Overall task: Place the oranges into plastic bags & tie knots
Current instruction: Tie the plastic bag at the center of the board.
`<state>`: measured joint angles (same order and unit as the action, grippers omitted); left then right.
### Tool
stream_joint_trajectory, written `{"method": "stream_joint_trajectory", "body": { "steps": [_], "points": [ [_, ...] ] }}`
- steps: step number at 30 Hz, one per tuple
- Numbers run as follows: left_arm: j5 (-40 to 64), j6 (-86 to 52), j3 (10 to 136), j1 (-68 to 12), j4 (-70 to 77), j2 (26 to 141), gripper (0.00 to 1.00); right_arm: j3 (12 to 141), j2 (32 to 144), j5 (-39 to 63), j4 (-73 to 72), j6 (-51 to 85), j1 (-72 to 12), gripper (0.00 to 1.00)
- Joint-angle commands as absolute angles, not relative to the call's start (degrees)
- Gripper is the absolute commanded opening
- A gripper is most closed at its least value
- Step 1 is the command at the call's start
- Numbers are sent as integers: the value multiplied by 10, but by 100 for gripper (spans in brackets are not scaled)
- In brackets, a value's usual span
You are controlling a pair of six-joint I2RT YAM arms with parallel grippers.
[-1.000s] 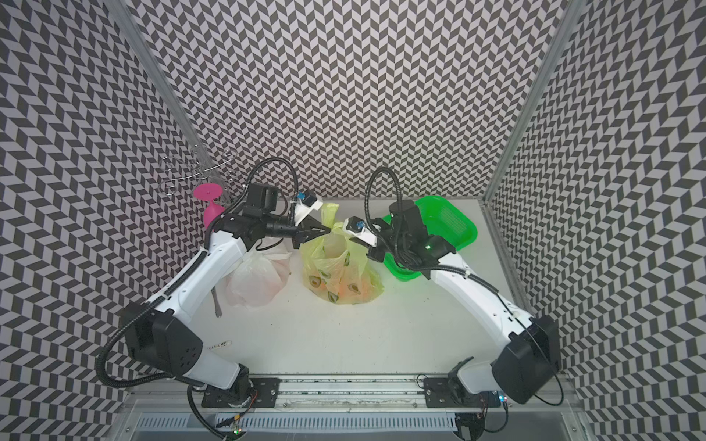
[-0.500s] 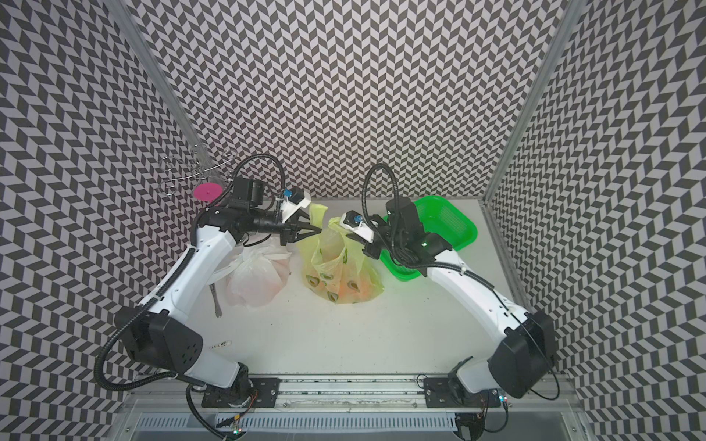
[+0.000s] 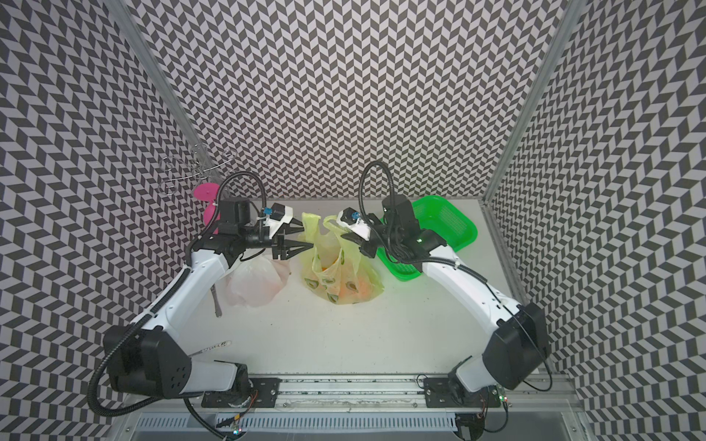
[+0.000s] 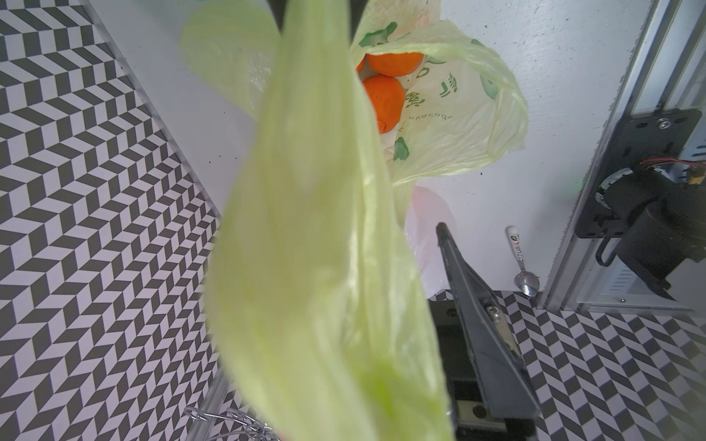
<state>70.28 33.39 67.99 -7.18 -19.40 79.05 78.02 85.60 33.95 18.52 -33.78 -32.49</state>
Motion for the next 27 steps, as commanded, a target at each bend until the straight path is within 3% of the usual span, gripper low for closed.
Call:
{"method": "stream_joint_trajectory", "body": {
  "steps": [1, 14, 20, 24, 27],
  "points": [
    [761, 281, 661, -71, -69, 784, 65, 802, 864, 361, 185, -337, -326, 11],
    [822, 239, 677, -71, 16, 855, 60, 814, 870, 367, 197, -342, -325, 11],
    [815, 180, 637, -70, 83, 843, 31, 802, 863, 368, 182, -334, -318, 17],
    [788, 102, 613, -71, 144, 833, 6, 797, 847, 364, 182, -339, -307, 34],
    [754, 72, 611, -72, 118, 826, 0, 782, 824, 360, 186, -375, -298, 42]
  ]
}}
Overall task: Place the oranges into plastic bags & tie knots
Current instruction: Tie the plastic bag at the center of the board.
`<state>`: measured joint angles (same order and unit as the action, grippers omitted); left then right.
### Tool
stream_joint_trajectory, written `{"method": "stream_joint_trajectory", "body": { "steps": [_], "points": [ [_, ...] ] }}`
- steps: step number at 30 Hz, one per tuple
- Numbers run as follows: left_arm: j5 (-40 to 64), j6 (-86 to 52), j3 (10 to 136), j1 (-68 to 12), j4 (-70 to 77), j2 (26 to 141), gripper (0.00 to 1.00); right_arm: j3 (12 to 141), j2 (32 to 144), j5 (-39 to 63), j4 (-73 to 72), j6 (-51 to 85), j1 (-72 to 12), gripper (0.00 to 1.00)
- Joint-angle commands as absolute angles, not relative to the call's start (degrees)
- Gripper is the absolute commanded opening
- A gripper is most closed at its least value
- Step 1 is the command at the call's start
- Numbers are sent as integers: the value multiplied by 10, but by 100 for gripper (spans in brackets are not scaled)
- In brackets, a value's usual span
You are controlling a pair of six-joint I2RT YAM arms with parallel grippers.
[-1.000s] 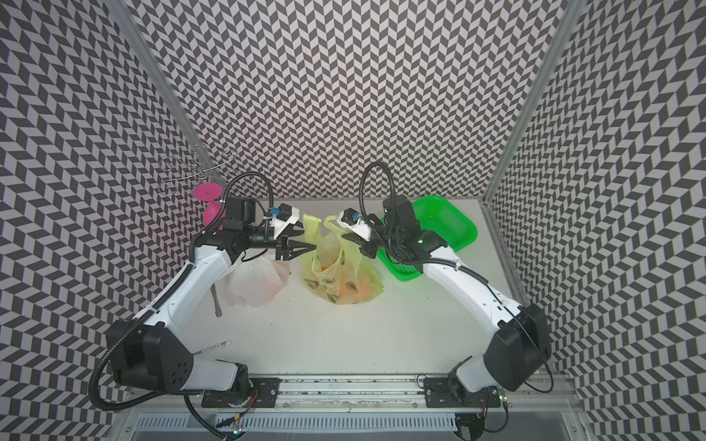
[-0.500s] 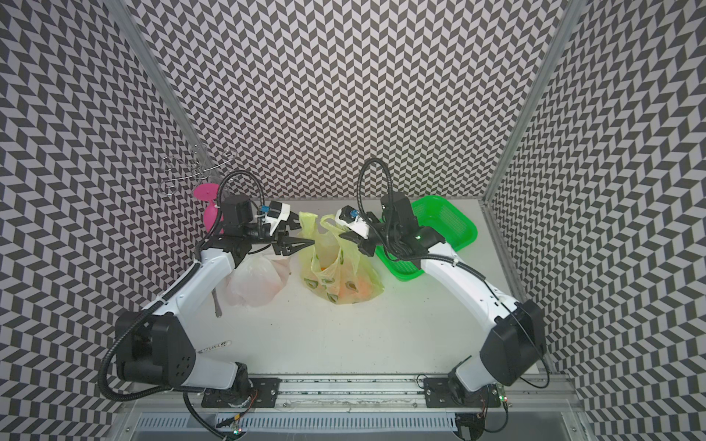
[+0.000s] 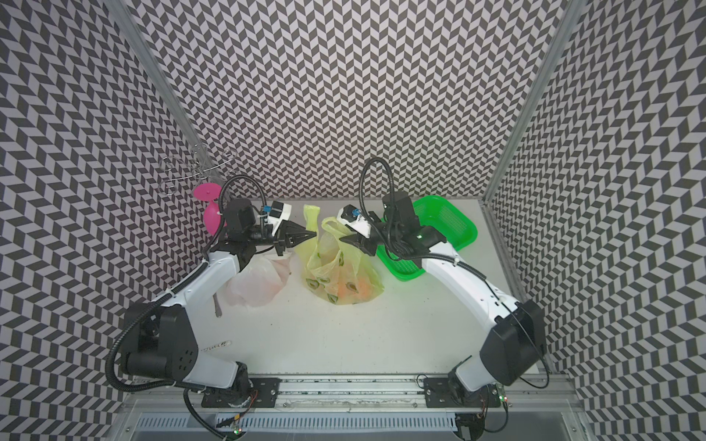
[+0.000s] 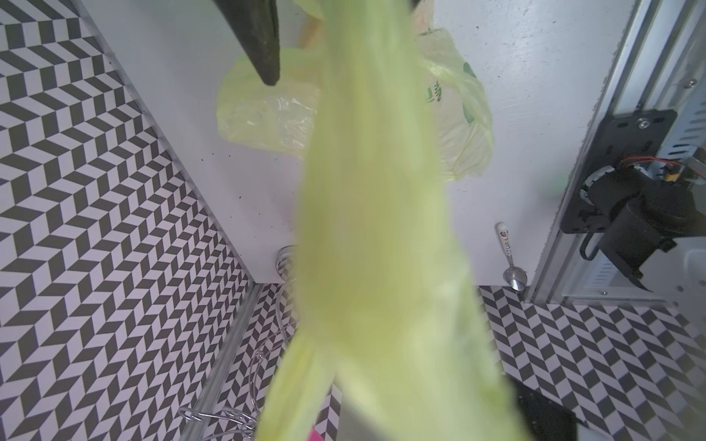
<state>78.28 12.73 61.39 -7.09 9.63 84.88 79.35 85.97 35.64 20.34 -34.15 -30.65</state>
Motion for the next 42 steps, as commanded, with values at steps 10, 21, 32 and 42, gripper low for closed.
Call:
{"method": "stream_joint_trajectory", "body": {
  "steps": [10, 21, 32, 42],
  "points": [
    [688, -5, 584, -100, 69, 799, 0, 688, 797, 406, 86, -351, -303, 57],
    [679, 46, 608, -101, -35, 797, 0, 688, 811, 420, 51, -309, -312, 51],
    [677, 44, 615, -101, -47, 793, 0, 718, 843, 411, 61, -297, -342, 72],
    [676, 46, 622, -101, -52, 790, 0, 715, 838, 451, 100, -342, -355, 94]
  ]
}}
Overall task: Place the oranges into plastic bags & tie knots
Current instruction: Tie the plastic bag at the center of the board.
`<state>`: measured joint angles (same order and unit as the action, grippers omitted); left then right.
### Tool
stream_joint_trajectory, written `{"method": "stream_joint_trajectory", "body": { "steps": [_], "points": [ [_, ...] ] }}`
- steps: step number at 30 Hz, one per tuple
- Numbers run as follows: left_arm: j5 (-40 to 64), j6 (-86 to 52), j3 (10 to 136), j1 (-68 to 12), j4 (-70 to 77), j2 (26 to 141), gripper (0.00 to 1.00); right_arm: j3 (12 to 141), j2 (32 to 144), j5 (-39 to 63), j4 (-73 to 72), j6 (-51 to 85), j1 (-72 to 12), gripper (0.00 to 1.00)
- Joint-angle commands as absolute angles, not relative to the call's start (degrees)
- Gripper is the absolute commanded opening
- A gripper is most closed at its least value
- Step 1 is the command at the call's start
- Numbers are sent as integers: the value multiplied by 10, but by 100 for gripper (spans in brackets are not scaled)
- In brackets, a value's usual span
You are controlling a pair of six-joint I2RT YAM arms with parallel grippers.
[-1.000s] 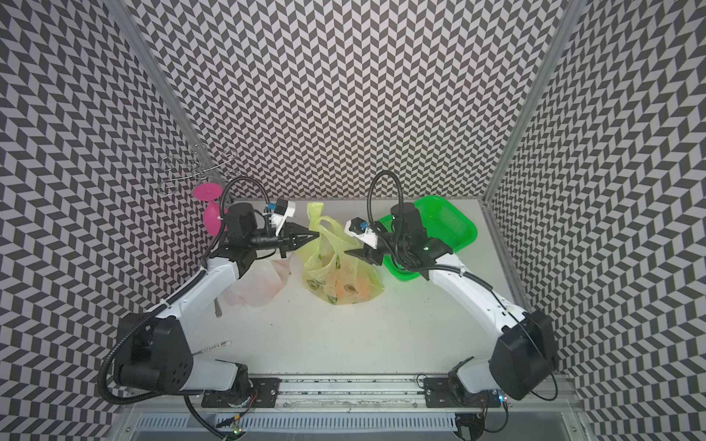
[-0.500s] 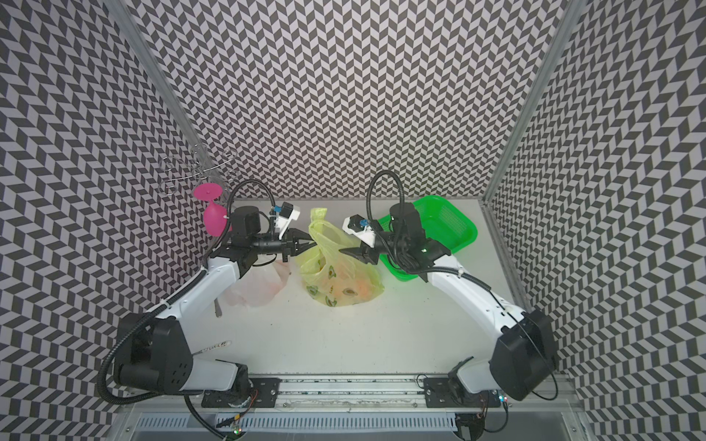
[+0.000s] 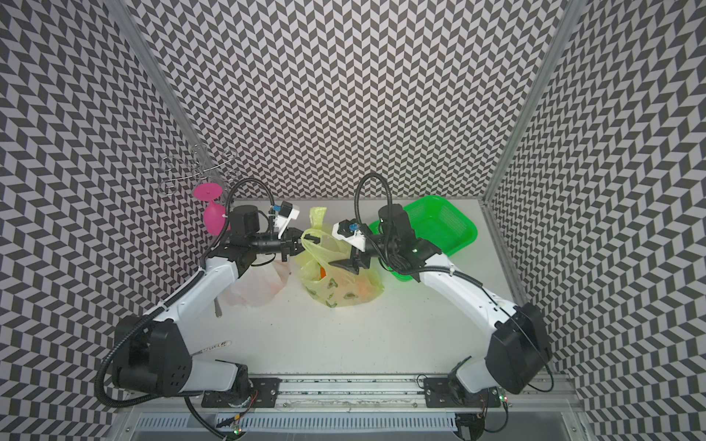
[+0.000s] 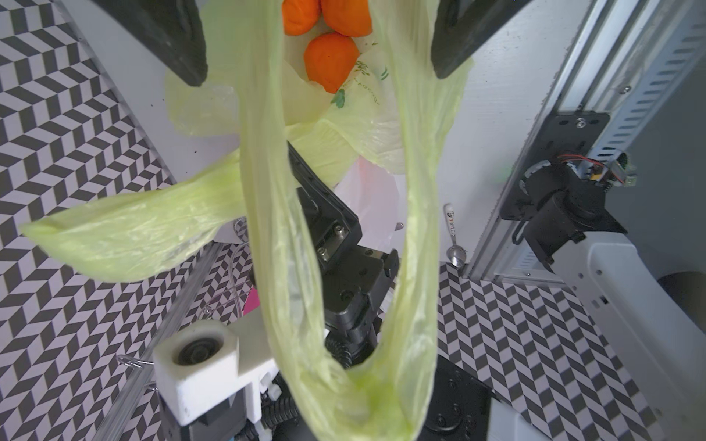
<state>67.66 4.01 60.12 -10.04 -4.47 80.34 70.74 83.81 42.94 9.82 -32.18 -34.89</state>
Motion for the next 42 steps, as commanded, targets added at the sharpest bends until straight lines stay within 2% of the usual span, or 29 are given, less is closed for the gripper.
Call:
{"method": "stream_joint_trajectory", "body": {
  "steps": [1, 6, 9, 10, 13, 16, 19, 23, 27, 42],
  "points": [
    [675, 47, 623, -101, -52, 790, 0, 716, 840, 446, 99, -341, -357, 94],
    [676, 47, 629, -101, -59, 791, 0, 703, 842, 397, 74, -323, -377, 92],
    [676, 49, 630, -101, -63, 790, 0, 694, 840, 363, 51, -309, -381, 82],
    [677, 48, 630, -101, -66, 790, 0, 690, 839, 348, 44, -305, -383, 75],
    [683, 68, 637, -101, -86, 789, 0, 679, 830, 311, 22, -296, -384, 47],
    [684, 129, 653, -98, -145, 791, 0, 672, 818, 275, 17, -298, -384, 26],
    [678, 228, 681, -95, -239, 798, 0, 671, 807, 243, 22, -306, -384, 14],
    [668, 359, 731, -94, -367, 820, 0, 677, 804, 219, 39, -312, -385, 8],
    [659, 439, 767, -94, -432, 844, 3, 691, 820, 213, 63, -327, -394, 4],
    [680, 632, 839, -88, -580, 903, 22, 736, 860, 204, 129, -382, -410, 0]
  ]
}}
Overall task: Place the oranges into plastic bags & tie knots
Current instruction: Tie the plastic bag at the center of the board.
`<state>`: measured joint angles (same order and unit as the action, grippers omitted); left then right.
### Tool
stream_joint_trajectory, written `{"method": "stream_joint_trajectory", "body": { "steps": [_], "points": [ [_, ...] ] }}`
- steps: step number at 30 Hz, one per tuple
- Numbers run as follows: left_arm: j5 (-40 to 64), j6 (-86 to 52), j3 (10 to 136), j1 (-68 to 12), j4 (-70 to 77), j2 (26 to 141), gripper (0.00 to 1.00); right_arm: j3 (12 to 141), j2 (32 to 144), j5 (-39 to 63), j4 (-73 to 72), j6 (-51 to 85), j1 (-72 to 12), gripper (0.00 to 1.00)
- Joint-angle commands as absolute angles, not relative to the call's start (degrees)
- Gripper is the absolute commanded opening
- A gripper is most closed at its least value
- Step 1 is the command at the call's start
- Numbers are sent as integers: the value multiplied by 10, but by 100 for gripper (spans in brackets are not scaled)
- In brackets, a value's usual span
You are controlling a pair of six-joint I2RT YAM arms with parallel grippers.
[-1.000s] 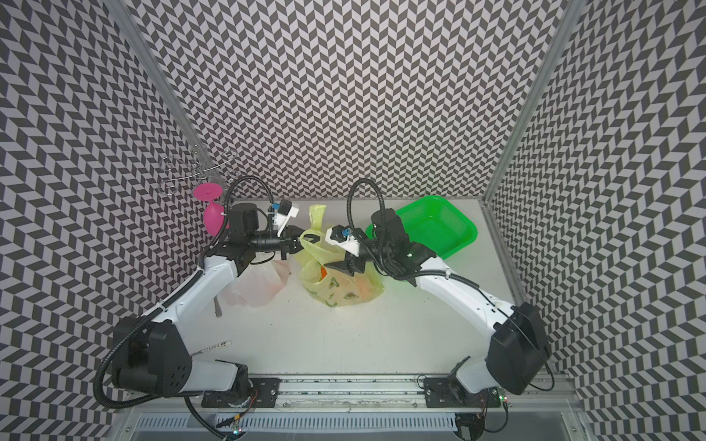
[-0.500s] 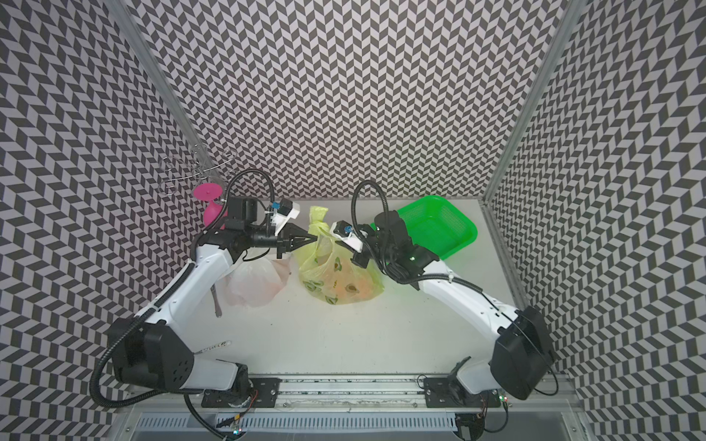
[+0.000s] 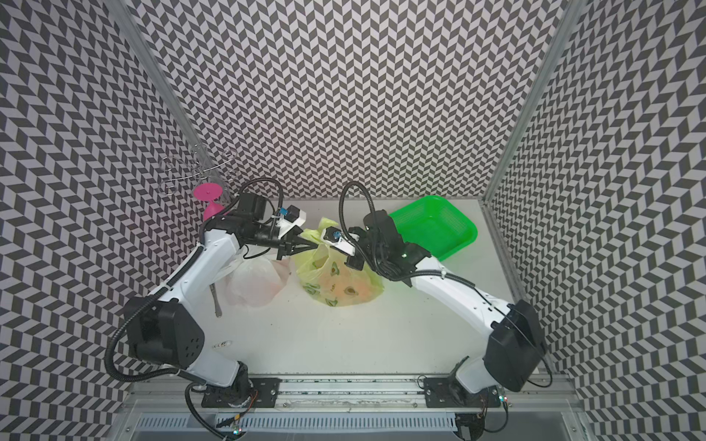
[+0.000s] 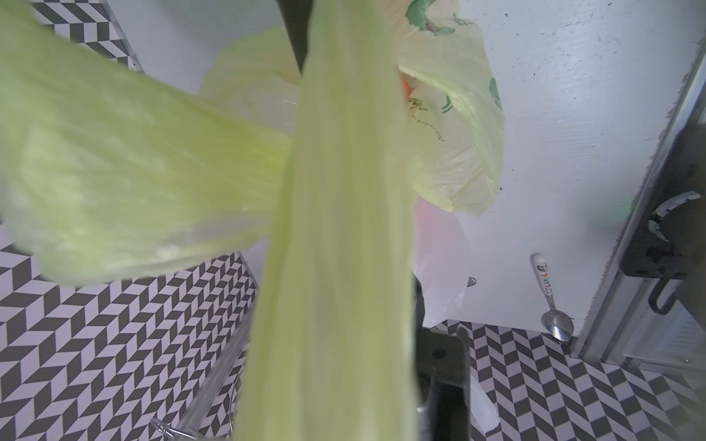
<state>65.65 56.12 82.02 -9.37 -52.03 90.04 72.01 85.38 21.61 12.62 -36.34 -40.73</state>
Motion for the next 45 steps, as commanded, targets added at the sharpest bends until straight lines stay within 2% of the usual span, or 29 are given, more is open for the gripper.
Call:
{"method": "stream_joint_trajectory", "body": {
  "steps": [1, 7, 15, 24, 30, 39, 45],
  "points": [
    [685, 642, 839, -86, -586, 904, 24, 737, 862, 202, 130, -384, -410, 0],
    [707, 696, 839, -71, -616, 910, 33, 731, 865, 196, 138, -396, -410, 0],
    [716, 700, 829, -70, -602, 909, 47, 739, 876, 199, 145, -395, -411, 0],
    [736, 590, 769, -73, -451, 854, 65, 760, 887, 188, 167, -405, -418, 0],
    [712, 527, 735, -87, -367, 825, 71, 764, 892, 183, 174, -410, -421, 0],
    [715, 514, 739, -96, -370, 833, 70, 775, 904, 161, 187, -422, -426, 0],
    [714, 511, 751, -98, -381, 848, 51, 776, 905, 155, 187, -423, -427, 0]
  ]
}}
